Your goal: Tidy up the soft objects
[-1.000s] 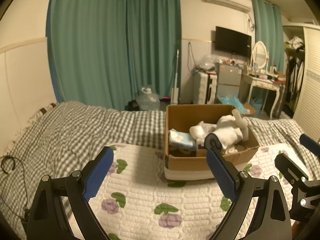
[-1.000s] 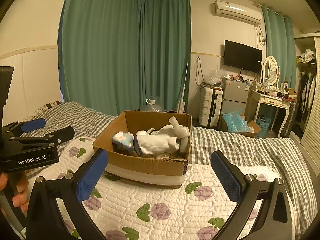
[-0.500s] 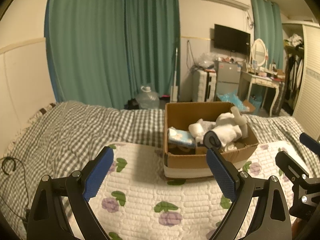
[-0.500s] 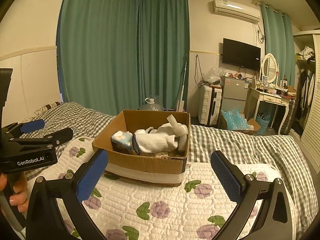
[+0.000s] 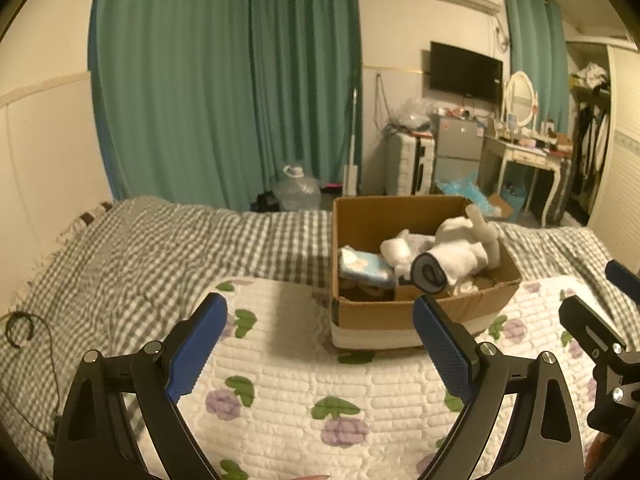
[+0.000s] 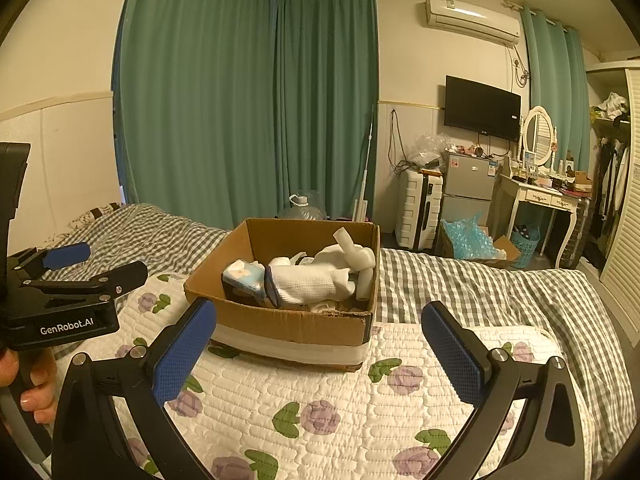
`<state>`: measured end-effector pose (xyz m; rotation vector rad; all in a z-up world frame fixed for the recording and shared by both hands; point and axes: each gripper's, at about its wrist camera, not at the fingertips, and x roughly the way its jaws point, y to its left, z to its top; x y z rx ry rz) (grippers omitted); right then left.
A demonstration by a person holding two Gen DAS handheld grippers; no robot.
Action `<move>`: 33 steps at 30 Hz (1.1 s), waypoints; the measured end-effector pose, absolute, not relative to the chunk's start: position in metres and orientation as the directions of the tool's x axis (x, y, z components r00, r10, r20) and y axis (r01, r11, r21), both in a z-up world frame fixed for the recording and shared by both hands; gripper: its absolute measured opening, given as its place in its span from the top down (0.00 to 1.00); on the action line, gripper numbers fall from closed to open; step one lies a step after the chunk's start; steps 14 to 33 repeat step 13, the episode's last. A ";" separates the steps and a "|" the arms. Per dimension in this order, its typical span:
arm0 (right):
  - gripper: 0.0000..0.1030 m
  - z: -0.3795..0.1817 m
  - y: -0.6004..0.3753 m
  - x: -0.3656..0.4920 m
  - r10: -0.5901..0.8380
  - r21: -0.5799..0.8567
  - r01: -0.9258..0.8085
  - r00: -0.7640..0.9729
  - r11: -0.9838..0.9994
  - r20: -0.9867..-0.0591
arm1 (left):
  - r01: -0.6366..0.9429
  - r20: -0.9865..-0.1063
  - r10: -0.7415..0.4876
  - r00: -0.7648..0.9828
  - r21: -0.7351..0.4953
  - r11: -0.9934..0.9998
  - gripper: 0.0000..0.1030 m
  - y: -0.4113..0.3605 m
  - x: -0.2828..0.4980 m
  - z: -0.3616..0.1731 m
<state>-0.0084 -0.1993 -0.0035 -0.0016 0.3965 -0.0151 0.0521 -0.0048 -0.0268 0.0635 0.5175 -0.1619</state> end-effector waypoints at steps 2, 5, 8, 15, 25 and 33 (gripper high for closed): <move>0.00 -0.003 -0.199 -0.008 -0.016 -0.005 0.015 0.922 1.000 -0.386 | 0.171 -0.496 -0.135 0.858 0.027 0.985 0.08 -0.006 0.052 -0.026; 0.00 -0.003 -0.199 -0.009 -0.015 -0.005 0.014 0.922 1.000 -0.386 | 0.169 -0.494 -0.128 0.860 0.039 0.985 0.08 -0.007 0.053 -0.026; 0.00 -0.003 -0.199 -0.008 -0.016 -0.006 0.015 0.922 1.000 -0.387 | 0.173 -0.491 -0.129 0.861 0.044 0.984 0.08 -0.007 0.052 -0.026; 0.00 -0.005 -0.201 -0.010 -0.018 -0.001 0.019 0.921 1.000 -0.388 | 0.201 -0.490 -0.148 0.859 0.056 0.978 0.08 -0.010 0.049 -0.025; 0.00 -0.005 -0.201 -0.010 -0.018 -0.001 0.019 0.921 1.000 -0.388 | 0.201 -0.490 -0.148 0.859 0.056 0.978 0.08 -0.010 0.049 -0.025; 0.00 -0.005 -0.201 -0.010 -0.018 -0.001 0.019 0.921 1.000 -0.388 | 0.201 -0.490 -0.148 0.859 0.056 0.978 0.08 -0.010 0.049 -0.025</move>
